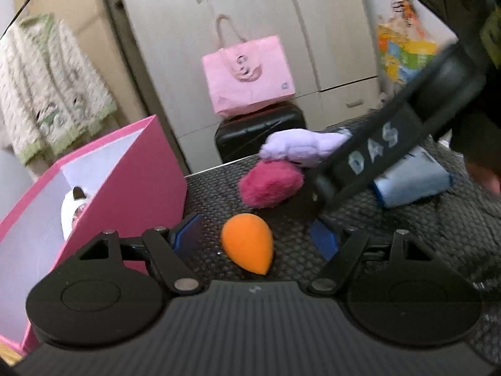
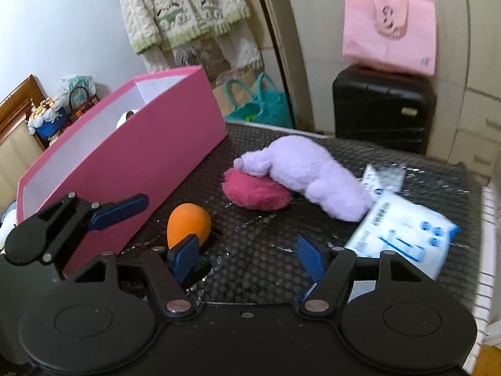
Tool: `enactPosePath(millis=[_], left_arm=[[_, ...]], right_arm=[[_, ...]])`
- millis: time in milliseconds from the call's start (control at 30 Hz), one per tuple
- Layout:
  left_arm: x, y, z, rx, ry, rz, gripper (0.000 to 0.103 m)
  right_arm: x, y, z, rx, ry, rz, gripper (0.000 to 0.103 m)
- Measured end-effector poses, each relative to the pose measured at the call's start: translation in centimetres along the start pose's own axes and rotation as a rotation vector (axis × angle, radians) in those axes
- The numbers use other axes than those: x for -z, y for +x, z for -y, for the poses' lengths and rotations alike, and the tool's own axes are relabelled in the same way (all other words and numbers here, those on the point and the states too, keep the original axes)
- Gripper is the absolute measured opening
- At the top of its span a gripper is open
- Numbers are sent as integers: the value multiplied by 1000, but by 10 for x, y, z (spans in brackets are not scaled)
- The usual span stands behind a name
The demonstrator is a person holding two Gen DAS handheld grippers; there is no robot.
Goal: Organize soft objects
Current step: 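Grasp the orange sponge with the left tool while the right tool grasps the pink pouf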
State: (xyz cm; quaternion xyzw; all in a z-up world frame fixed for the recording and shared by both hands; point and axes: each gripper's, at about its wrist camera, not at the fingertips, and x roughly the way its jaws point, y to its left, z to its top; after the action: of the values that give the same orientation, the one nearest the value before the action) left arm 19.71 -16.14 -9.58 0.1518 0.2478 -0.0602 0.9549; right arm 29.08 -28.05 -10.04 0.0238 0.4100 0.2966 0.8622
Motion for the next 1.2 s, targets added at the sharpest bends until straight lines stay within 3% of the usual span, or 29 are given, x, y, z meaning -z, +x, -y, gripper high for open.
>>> enactPosePath(millis=[133, 267, 533, 700, 1000, 1200], left_arm=[[-1, 7, -7, 52, -48, -28, 69], [2, 13, -8, 23, -52, -29, 60], [13, 35, -29, 91, -182, -101, 56], [14, 35, -28, 111, -177, -92, 42], [15, 32, -27, 125, -174, -82, 40], [16, 29, -28, 117, -164, -77, 40]], right_arm=[[-9, 20, 5, -36, 41, -17, 76], [-15, 33, 9, -59, 86, -15, 76], [-12, 44, 18, -81, 158, 90, 80], [-10, 50, 19, -93, 167, 130, 80], [-5, 52, 18, -66, 157, 180, 79], [-2, 51, 19, -14, 137, 187, 54]])
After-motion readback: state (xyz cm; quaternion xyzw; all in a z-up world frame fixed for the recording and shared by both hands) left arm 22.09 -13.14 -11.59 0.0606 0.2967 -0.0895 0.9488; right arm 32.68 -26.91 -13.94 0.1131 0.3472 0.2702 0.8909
